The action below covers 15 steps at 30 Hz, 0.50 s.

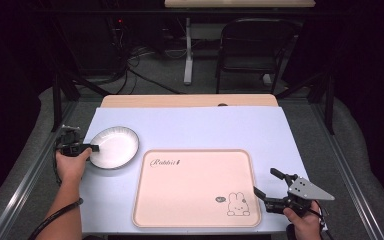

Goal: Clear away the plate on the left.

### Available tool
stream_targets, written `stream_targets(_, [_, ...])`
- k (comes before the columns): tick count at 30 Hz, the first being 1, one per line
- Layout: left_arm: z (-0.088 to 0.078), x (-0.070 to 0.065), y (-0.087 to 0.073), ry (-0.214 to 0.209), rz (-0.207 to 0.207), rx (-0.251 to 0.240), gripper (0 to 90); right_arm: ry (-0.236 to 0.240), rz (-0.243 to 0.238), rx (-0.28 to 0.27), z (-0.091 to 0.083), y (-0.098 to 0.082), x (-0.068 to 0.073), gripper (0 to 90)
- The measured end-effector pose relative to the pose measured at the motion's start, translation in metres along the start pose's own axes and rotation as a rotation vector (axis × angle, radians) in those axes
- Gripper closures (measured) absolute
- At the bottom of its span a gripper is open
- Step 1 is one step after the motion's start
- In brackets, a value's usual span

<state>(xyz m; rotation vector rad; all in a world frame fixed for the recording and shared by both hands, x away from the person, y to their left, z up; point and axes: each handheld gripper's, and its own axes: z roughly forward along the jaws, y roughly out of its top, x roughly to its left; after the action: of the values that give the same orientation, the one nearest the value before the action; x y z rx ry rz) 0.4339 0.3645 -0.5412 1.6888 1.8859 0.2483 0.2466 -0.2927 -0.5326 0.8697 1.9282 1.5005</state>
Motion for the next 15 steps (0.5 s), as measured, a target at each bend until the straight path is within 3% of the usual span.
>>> stream_targets(7, [-0.011,-0.004,0.004,-0.025,0.003,-0.033,77.4,-0.001,-0.001,0.001,0.000,0.000,0.000,14.4])
stream_targets(10, [-0.019,-0.011,0.008,-0.010,0.047,-0.029,79.9,-0.002,-0.001,0.001,0.000,0.000,0.000,14.4])
stream_targets(15, [-0.027,-0.021,0.013,0.012,0.080,-0.027,81.8,-0.005,-0.002,0.000,0.000,0.000,0.000,14.4])
